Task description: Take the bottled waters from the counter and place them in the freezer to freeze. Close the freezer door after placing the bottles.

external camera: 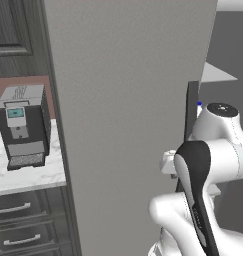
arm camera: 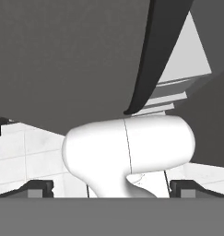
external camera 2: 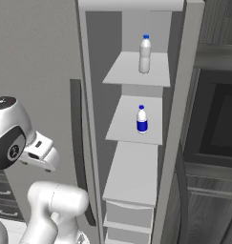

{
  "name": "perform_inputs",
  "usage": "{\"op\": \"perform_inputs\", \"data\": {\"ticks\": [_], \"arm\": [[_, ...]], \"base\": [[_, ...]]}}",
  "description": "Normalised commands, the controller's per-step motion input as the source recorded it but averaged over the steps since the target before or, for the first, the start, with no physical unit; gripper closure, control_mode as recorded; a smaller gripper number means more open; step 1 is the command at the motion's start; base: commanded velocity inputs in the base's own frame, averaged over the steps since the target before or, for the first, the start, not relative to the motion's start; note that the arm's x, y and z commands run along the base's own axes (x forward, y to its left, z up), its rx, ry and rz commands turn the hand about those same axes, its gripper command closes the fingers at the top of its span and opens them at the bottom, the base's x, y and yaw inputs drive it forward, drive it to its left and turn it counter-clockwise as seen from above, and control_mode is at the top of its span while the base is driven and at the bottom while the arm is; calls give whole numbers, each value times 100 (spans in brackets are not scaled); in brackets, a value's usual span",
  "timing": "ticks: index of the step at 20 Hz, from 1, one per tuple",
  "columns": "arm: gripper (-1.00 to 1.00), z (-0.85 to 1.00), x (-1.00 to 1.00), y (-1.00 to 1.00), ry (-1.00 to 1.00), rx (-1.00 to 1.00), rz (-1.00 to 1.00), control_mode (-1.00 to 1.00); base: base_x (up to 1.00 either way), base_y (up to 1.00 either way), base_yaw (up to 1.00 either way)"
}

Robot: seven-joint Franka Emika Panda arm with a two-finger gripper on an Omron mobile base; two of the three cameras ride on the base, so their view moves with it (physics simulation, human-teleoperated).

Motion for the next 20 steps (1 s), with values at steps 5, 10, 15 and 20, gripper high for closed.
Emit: {"op": "perform_inputs", "data": {"ticks": [5,10,15,20], "arm": [[-100,0,0,0,0,0,0,100],[-100,0,0,0,0,0,0,100],[-100,0,0,0,0,0,0,100],[-100,0,0,0,0,0,0,100]], "base": [[-22,-1,0],[-64,-2,0],[-69,-1,0],[-59,-25,0]]}}
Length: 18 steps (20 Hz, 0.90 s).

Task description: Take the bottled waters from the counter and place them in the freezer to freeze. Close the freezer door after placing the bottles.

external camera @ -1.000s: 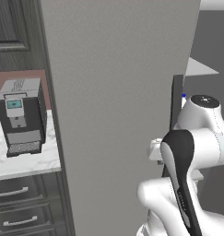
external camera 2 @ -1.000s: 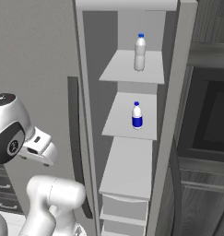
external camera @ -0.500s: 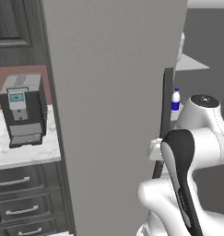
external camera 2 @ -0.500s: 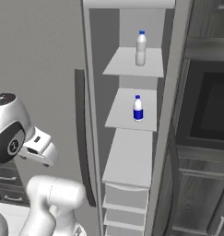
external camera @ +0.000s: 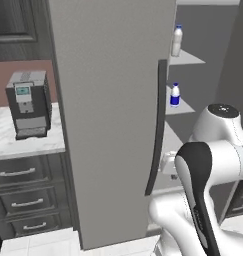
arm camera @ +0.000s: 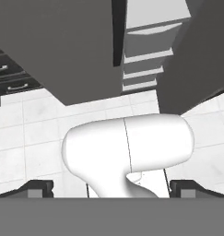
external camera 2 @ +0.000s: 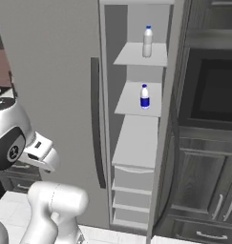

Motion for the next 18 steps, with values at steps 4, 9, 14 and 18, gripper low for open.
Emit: {"op": "perform_inputs", "data": {"ticks": [4,9,14,18], "arm": [[-100,0,0,0,0,0,0,100],[-100,0,0,0,0,0,0,100],[-100,0,0,0,0,0,0,100],[-100,0,0,0,0,0,0,100]], "base": [[-56,-30,0],[-38,-46,0],[-22,-59,0],[-12,-54,0]]}}
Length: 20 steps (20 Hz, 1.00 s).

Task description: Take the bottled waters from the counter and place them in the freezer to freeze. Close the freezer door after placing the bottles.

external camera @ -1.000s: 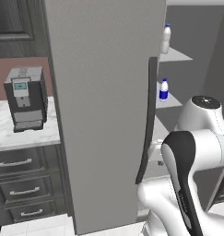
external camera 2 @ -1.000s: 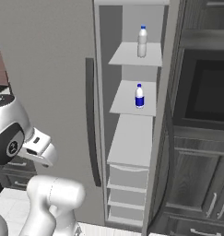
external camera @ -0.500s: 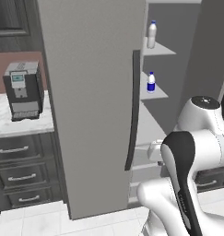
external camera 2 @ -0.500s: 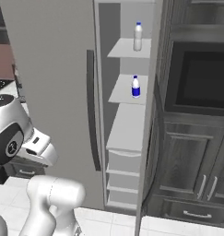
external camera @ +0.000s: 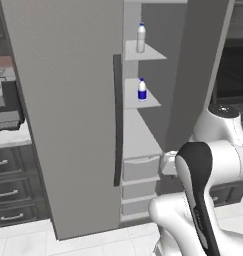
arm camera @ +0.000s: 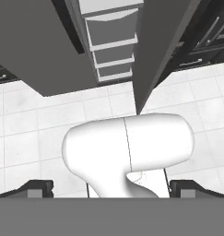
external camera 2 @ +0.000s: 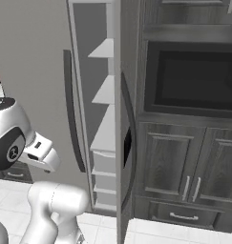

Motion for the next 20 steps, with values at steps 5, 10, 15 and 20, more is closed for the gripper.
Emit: {"op": "perform_inputs", "data": {"ticks": [5,10,15,20], "arm": [[-100,0,0,0,0,0,0,100],[-100,0,0,0,0,0,0,100],[-100,0,0,0,0,0,0,100],[-100,0,0,0,0,0,0,100]], "base": [[-4,-37,0],[0,-27,0],[0,-24,0],[0,-45,0]]}}
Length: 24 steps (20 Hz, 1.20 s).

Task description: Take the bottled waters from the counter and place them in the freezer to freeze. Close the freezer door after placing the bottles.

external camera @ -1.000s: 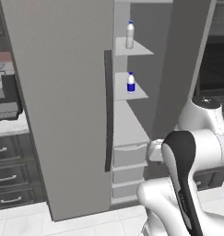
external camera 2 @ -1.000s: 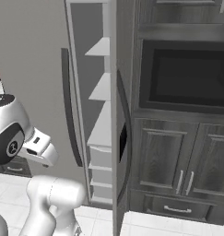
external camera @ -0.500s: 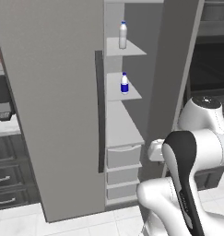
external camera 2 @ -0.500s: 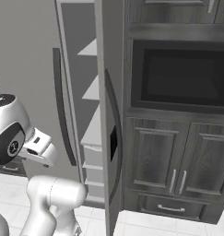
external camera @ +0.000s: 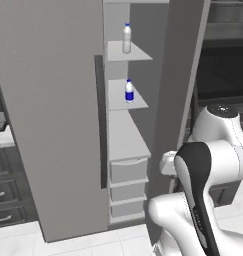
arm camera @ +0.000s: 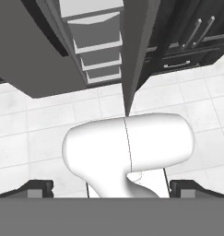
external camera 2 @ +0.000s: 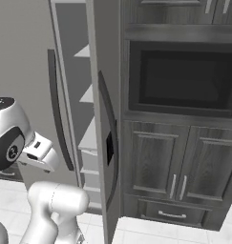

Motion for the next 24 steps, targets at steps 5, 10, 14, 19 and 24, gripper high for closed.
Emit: {"op": "perform_inputs", "data": {"ticks": [5,10,14,19,24], "arm": [[-100,0,0,0,0,0,0,100],[-100,0,0,0,0,0,0,100],[-100,0,0,0,0,0,0,100],[-100,0,0,0,0,0,0,100],[-100,0,0,0,0,0,0,100]], "base": [[0,-52,0],[0,-21,0],[0,0,0],[0,0,0],[0,0,0]]}}
